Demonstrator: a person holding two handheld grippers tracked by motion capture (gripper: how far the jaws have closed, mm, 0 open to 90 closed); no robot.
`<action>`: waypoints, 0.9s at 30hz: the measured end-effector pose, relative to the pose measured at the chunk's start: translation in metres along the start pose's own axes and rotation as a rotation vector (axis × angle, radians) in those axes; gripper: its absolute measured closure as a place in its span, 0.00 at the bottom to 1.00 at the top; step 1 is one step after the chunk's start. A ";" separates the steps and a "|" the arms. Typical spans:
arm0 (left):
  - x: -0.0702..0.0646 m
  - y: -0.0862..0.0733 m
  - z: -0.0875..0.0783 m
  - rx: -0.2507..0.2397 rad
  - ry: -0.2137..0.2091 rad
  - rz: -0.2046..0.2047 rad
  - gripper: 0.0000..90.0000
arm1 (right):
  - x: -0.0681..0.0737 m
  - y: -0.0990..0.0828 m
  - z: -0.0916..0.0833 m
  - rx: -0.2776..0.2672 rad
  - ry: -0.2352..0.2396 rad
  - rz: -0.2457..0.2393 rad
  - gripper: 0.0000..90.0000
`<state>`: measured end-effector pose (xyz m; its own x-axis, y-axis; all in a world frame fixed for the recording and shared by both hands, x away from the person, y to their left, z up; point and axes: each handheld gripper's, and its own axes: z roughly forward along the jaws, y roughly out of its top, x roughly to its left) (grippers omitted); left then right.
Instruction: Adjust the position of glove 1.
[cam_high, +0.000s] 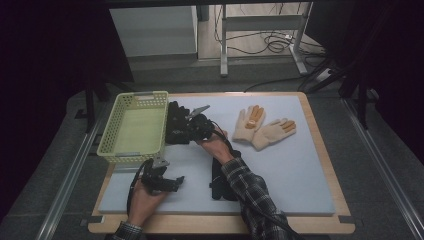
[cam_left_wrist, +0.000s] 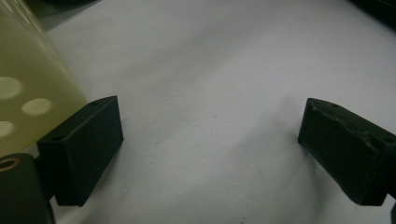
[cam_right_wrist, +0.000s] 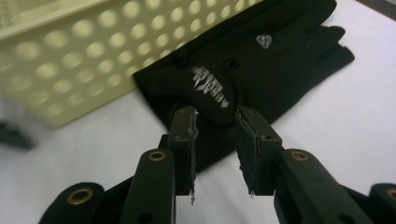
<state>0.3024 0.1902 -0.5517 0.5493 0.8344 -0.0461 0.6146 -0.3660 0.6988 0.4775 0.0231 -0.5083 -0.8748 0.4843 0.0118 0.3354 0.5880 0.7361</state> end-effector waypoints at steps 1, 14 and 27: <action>0.000 0.000 0.000 0.000 0.000 0.000 0.07 | -0.002 0.002 0.004 0.004 -0.007 0.008 0.74; 0.000 0.000 0.000 0.000 -0.001 0.000 0.07 | -0.013 0.005 0.040 0.040 -0.021 0.072 0.94; 0.000 0.000 0.000 0.000 -0.001 0.000 0.07 | -0.004 0.006 0.001 -0.010 0.014 0.082 0.98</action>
<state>0.3024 0.1901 -0.5518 0.5499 0.8339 -0.0464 0.6144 -0.3662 0.6988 0.4833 0.0257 -0.5045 -0.8493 0.5215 0.0818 0.4027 0.5399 0.7391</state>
